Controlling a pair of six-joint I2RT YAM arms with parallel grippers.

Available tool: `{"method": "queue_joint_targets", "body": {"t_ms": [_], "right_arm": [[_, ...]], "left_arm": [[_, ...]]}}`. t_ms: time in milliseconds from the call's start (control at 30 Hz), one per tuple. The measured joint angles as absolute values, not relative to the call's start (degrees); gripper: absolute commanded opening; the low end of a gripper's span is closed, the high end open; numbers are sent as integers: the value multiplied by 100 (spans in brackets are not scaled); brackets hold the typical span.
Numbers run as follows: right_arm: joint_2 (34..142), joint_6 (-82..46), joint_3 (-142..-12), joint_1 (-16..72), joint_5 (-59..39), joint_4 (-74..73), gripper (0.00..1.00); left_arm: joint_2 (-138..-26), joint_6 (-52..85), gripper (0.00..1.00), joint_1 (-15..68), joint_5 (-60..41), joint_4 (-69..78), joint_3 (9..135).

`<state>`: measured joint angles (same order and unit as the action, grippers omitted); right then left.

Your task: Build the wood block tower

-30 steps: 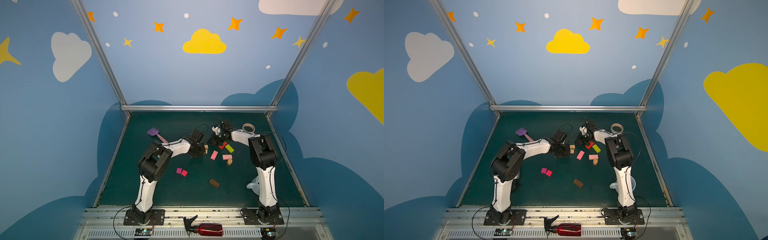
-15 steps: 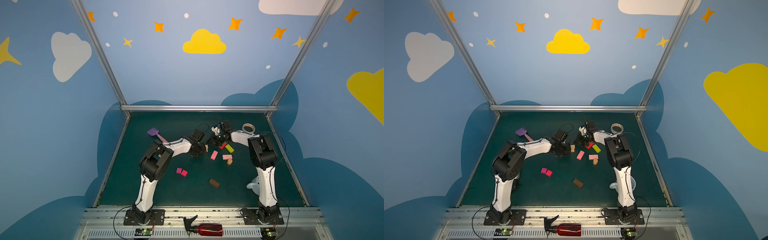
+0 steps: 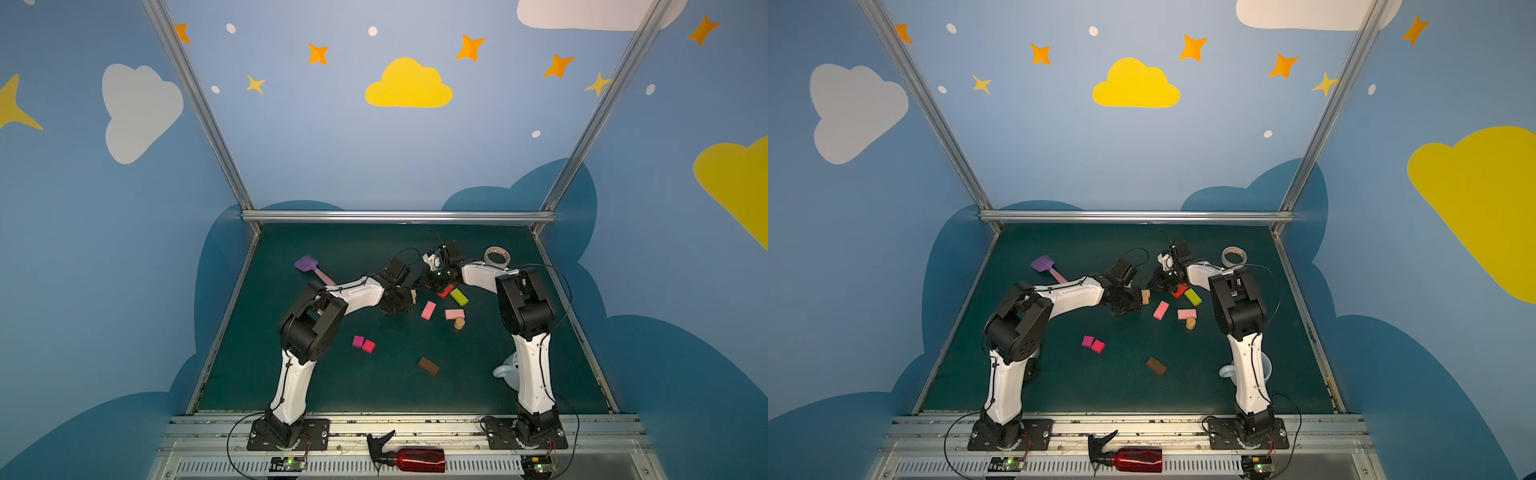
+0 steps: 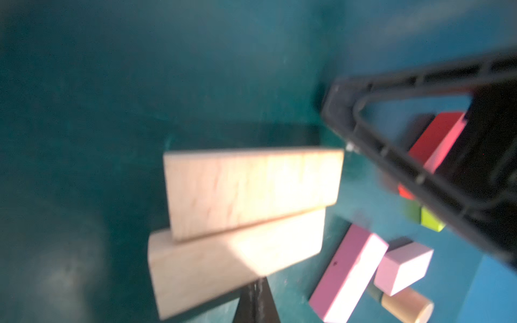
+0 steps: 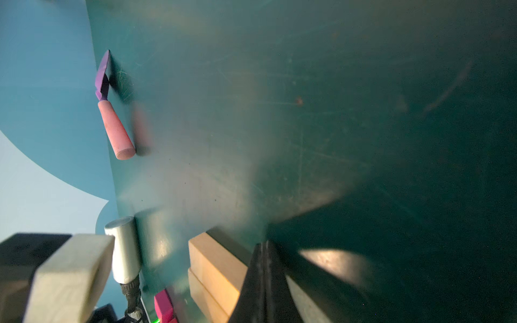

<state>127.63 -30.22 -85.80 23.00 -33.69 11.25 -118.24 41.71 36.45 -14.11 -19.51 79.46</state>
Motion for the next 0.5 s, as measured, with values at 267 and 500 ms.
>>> {"method": "queue_joint_targets", "body": {"t_ms": [267, 500], "right_arm": [[12702, -3017, -8576, 2250, -3269, 1249, 0], [12669, -3017, -8538, 2185, -3238, 1317, 0]], "left_arm": [[-10833, 3968, 4, 3675, -1114, -2329, 7334], [-10704, 3911, 4, 3527, -1015, -2405, 7004]]}}
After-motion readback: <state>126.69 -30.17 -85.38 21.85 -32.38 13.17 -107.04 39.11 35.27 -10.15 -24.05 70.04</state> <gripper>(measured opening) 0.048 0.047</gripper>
